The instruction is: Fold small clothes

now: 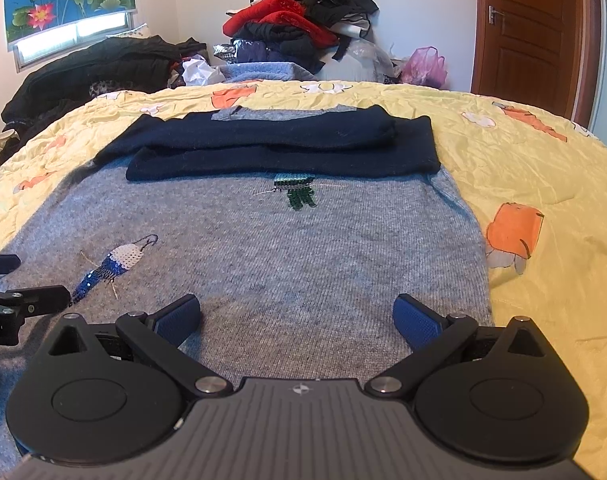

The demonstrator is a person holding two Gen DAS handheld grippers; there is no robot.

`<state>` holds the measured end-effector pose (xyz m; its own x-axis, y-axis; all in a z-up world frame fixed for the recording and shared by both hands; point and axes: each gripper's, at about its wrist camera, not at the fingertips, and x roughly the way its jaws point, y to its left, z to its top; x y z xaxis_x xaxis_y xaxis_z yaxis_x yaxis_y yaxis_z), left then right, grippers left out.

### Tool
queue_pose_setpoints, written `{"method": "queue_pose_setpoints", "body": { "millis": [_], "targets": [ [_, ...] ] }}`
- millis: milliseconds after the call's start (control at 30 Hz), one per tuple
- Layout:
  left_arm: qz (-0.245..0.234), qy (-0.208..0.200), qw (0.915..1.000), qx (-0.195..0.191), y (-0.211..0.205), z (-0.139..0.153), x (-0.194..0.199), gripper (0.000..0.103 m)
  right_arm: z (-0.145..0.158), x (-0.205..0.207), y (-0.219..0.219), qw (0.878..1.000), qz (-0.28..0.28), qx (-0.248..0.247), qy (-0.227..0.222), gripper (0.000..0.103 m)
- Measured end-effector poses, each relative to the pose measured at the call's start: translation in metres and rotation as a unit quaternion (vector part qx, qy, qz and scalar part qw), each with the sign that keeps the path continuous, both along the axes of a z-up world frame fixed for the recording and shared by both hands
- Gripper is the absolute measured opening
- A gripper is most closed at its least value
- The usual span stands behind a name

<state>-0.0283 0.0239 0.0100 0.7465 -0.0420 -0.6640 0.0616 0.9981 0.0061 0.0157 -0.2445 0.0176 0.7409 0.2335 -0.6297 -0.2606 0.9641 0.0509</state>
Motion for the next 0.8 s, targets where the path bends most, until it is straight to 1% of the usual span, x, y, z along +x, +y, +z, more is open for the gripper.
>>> {"method": "queue_pose_setpoints", "body": {
  "millis": [467,800],
  "targets": [
    [0.007,-0.001,1.0000,0.002,0.0020,0.0004,-0.0034,0.103,0.0004,-0.0005,-0.0009,1.000,-0.001,0.004,0.000,0.103],
    [0.011,-0.001,0.9999,0.004,0.0023,-0.0001,-0.0044,0.103,0.0012,-0.0018,-0.0045,1.000,-0.003,0.016,0.000,0.103]
  ]
}}
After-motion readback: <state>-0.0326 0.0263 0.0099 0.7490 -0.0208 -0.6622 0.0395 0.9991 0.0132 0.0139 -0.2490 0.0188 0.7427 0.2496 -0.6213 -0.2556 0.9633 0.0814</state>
